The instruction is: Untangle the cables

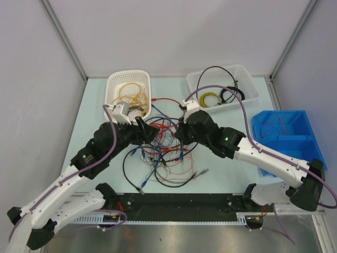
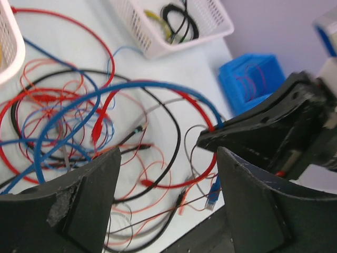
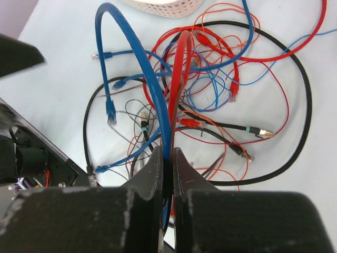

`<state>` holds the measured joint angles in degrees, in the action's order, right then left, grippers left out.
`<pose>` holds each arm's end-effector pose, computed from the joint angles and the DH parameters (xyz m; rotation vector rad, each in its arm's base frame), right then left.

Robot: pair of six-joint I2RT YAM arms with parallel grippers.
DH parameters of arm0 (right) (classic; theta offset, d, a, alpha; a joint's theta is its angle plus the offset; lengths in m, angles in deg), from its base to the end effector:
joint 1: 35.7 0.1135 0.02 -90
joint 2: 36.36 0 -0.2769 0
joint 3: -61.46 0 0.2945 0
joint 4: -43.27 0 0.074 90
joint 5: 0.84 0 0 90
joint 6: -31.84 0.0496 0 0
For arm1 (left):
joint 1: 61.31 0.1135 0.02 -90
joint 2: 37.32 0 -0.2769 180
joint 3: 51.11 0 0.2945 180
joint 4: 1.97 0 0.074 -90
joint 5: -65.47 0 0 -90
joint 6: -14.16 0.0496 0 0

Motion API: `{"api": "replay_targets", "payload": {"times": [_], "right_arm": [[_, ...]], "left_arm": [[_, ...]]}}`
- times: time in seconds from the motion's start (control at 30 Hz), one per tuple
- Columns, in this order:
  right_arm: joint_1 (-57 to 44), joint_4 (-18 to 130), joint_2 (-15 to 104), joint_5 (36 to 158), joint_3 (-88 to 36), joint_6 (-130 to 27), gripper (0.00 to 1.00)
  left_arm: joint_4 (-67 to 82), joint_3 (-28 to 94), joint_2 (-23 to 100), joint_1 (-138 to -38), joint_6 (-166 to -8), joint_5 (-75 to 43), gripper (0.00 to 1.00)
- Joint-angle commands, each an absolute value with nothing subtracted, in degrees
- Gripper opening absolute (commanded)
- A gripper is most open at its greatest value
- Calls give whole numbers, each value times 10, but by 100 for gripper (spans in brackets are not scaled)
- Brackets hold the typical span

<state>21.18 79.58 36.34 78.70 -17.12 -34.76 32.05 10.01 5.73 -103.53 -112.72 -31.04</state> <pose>0.1914 0.2769 0.3459 -0.5131 2.0984 0.6450 0.1639 -0.1411 0.3600 0.0072 1.9358 -0.8440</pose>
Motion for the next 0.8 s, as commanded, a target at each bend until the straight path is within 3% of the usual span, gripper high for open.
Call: {"api": "replay_targets", "payload": {"times": [0.0, 0.53, 0.77], "right_arm": [[218, 781, 353, 798, -188, -351, 0], [284, 841, 355, 740, -184, -366, 0], [291, 843, 358, 733, -183, -367, 0]], "left_arm": [[265, 104, 60, -1017, -1110, -298, 79], [154, 77, 251, -899, -1269, -46, 78], [123, 57, 260, -898, -1280, -34, 66]]}}
